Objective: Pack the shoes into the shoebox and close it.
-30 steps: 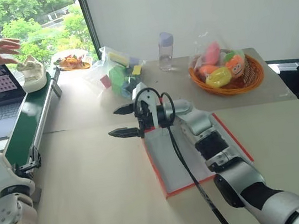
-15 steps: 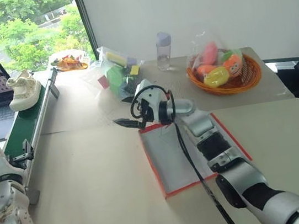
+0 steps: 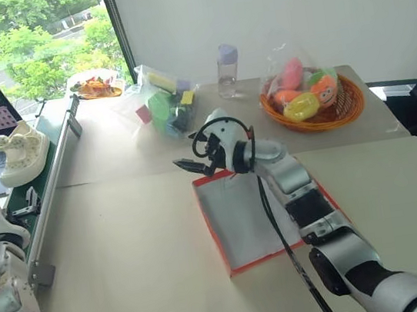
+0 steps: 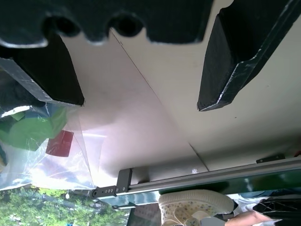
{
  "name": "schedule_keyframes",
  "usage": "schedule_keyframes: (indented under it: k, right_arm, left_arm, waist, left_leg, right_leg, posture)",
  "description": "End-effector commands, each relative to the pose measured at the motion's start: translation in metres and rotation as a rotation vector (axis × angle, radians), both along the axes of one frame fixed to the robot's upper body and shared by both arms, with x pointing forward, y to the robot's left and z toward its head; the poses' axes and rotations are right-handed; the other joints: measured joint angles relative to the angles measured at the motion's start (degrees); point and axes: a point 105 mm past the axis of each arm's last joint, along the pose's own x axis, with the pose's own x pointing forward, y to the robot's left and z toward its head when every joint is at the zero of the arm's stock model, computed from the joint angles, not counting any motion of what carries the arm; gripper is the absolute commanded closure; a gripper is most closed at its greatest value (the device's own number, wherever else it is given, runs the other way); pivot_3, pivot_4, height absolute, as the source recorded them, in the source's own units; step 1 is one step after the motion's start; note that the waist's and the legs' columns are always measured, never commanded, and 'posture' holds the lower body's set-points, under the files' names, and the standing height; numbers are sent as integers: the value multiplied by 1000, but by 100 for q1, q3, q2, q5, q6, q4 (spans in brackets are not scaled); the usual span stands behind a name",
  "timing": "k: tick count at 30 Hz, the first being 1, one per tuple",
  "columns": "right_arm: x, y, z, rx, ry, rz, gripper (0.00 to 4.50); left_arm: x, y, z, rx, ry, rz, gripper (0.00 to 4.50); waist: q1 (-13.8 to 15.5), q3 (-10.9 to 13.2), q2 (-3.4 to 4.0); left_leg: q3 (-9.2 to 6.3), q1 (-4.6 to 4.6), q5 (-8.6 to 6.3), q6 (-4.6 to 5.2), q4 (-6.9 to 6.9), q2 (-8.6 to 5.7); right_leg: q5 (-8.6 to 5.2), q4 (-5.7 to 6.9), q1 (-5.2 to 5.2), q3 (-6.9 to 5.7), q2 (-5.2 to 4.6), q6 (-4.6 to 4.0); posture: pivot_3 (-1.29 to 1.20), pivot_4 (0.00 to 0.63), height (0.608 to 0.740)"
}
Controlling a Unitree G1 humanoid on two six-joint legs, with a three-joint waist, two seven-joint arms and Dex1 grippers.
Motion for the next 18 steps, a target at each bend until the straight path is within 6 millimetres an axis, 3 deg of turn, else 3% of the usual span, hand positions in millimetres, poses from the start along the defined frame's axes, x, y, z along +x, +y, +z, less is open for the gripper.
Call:
schedule_keyframes:
  k: [1, 9, 15, 18]
  right_arm:
    - [-4, 0, 18, 32, -49, 8, 0]
    - [-3, 0, 18, 25, -49, 4, 0]
    - [-2, -1, 18, 22, -52, -1, 0]
    - [-1, -3, 20, 20, -57, -5, 0]
  left_arm:
    - [-2, 13, 20, 42, -45, 25, 54]
    - [-4, 39, 29, -16, -31, 71, 54]
    - [-6, 46, 12, -80, 36, 72, 54]
    - [-1, 37, -8, -149, 112, -4, 54]
  waist:
    - [6, 0, 0]
    - [2, 0, 0]
    - [1, 0, 0]
    - [7, 0, 0]
  left_leg:
    - [0, 0, 0, 0, -1, 0]
    - [-2, 0, 0, 0, -2, 1]
    - [0, 0, 0, 0, -7, 0]
    - [0, 0, 0, 0, -6, 0]
  right_leg:
    - [0, 0, 0, 0, 0, 0]
    - [0, 0, -2, -1, 0, 0]
    - [0, 0, -6, -1, -3, 0]
    - [0, 1, -6, -1, -4, 0]
  posture:
    - [0, 150, 740]
    - [0, 150, 740]
    - [0, 150, 740]
    - [0, 150, 740]
